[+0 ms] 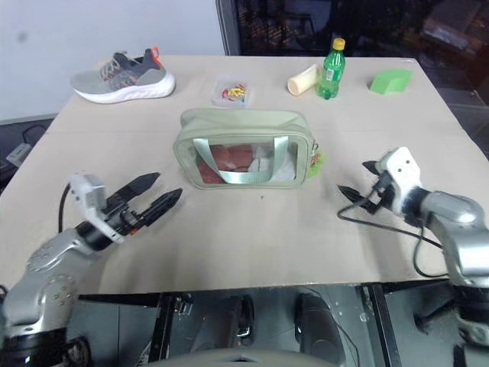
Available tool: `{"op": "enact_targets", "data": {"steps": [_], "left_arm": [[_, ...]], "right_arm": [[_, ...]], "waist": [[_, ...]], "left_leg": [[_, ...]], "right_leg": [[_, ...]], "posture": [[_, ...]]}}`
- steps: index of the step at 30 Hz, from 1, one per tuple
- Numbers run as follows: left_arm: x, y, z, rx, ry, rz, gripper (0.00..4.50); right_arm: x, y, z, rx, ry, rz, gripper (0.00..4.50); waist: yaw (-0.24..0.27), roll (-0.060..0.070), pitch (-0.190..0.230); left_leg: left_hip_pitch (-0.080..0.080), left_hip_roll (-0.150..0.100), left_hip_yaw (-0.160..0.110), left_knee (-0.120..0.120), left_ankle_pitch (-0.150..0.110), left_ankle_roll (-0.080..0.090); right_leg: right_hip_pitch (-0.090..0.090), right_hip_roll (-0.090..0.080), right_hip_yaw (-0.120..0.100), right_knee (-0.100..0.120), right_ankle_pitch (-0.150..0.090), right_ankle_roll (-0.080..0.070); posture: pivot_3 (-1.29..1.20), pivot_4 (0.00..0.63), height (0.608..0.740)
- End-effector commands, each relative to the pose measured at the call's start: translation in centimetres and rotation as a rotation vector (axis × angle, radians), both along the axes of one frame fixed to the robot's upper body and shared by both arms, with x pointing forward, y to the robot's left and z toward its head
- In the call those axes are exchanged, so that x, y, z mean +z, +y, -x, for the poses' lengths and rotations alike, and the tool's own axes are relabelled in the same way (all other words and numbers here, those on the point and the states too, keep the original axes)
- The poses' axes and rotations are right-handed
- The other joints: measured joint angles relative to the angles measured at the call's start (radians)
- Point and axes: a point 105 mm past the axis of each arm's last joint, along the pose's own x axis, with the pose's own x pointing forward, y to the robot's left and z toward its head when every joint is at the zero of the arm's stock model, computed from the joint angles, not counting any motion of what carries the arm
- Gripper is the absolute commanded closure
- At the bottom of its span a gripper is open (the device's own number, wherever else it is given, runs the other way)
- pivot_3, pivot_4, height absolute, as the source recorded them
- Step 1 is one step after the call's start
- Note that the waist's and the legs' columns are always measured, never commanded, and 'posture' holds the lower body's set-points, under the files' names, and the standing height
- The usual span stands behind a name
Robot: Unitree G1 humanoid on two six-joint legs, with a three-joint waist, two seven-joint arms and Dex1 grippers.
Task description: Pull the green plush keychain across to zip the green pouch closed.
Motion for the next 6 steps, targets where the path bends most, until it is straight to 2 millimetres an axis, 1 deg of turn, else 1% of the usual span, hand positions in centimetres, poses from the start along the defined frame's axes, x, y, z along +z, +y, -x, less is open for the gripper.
{"op": "enact_targets", "data": {"steps": [1, 3, 6], "left_arm": [[0.7, 0.0, 2.2, -0.029, 0.000, -0.053, 0.03], [0.2, 0.3, 3.0, -0.027, 0.030, -0.069, 0.03], [-0.1, 0.6, 3.6, -0.029, 0.055, -0.085, 0.03]], "right_arm": [[2.0, -0.9, 1.1, 0.004, -0.059, 0.039, 0.00], [2.0, -1.3, 1.3, 0.006, -0.051, 0.057, 0.00], [2.1, -1.7, 1.3, 0.011, -0.048, 0.082, 0.00]], "waist": [[-0.001, 0.000, 0.000], [-0.001, 0.000, 0.000], [0.000, 0.000, 0.000]], "left_leg": [[0.000, 0.000, 0.000, 0.000, 0.000, 0.000], [0.000, 0.000, 0.000, 0.001, -0.001, -0.001], [0.000, 0.000, -0.001, 0.001, -0.001, -0.001]], "right_leg": [[0.000, 0.000, 0.000, 0.000, 0.000, 0.000], [0.000, -0.001, 0.000, 0.000, 0.000, 0.000], [-0.001, -0.001, -0.001, 0.000, 0.000, 0.000]], "posture": [[0.00, 0.150, 0.740], [0.00, 0.150, 0.740], [0.00, 0.150, 0.740]]}}
